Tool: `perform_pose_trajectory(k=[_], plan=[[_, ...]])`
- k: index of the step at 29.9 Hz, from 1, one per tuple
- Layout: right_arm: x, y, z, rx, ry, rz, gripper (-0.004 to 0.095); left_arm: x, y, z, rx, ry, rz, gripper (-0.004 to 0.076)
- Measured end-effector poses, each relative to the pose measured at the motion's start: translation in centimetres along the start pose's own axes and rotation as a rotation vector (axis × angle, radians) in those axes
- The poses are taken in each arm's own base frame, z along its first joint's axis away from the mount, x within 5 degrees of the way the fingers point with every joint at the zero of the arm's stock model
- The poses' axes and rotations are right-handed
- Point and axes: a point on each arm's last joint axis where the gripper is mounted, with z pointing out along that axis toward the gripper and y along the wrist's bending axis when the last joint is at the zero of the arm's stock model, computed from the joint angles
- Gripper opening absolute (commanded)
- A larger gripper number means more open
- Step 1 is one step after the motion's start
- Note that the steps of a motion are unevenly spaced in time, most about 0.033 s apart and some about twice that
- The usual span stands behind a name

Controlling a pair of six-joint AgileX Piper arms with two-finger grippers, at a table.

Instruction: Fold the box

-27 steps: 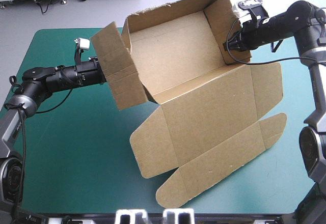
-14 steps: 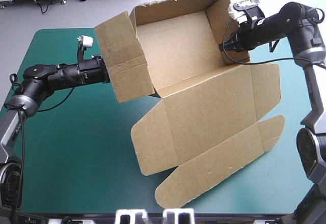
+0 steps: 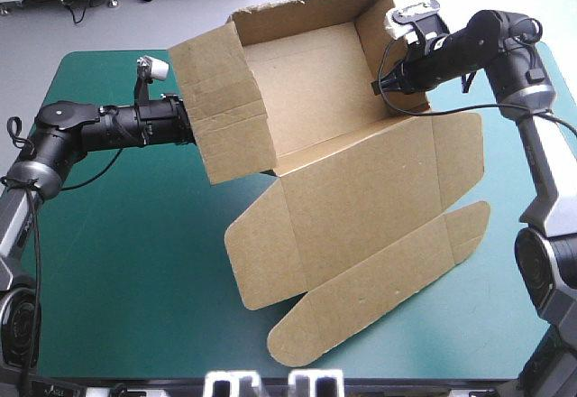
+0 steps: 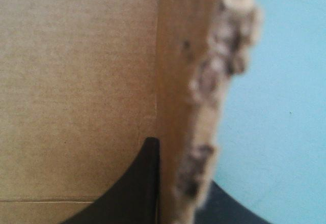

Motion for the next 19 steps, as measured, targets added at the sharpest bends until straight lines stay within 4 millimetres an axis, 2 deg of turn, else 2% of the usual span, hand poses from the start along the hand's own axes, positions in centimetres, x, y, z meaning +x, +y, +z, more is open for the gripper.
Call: perform_pose_trajectory(k=[7,12,19], plan=[[0.2,-0.8,0.1,0.061,0.019,-0.017,-0.0024,0.2,0.3,-0.2,-0.023,0.026,0.011,0.0368],[0.4,-1.7,0.5,0.107,0.03,-0.022,-0.0024,-0.3,-0.4,-0.3,0.037,-0.017,-0.02,0.0368],[0.2,-1.5,0.6,0.063,-0.002,-0.005,-0.0024,-0.6,-0.6,-0.3,0.059,-0.054,-0.039,0.0368]])
